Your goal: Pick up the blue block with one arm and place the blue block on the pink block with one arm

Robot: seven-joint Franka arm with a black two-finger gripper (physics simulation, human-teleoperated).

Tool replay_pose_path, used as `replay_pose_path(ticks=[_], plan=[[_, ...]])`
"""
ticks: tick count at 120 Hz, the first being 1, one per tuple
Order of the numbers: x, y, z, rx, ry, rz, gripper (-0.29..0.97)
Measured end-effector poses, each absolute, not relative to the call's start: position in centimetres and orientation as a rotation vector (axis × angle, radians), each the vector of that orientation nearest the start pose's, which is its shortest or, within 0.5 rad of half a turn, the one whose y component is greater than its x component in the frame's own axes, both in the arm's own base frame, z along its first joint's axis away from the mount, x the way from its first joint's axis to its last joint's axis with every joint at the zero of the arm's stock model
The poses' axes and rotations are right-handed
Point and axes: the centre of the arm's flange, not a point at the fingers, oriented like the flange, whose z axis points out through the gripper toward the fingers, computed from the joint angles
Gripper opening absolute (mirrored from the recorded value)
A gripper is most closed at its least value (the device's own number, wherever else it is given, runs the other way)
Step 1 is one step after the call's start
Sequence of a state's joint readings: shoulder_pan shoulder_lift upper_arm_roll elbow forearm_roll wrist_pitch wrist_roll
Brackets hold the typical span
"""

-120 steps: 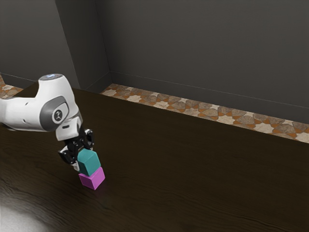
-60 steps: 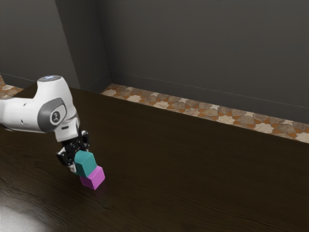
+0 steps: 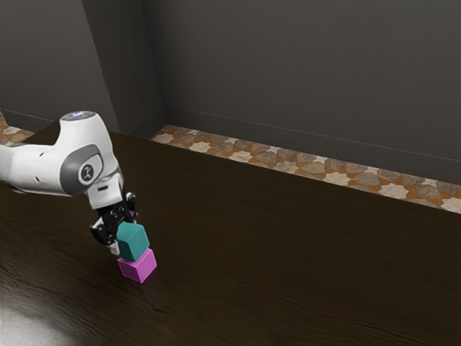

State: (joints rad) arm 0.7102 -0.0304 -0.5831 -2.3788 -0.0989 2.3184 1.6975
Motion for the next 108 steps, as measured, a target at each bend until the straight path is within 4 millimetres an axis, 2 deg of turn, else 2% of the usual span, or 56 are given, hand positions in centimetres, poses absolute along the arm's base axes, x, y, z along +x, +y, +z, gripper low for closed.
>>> replay_pose_path(ticks=[108], plan=[[48.65,5.88,32.49,-2.356,2.153,-0.051,0.37]])
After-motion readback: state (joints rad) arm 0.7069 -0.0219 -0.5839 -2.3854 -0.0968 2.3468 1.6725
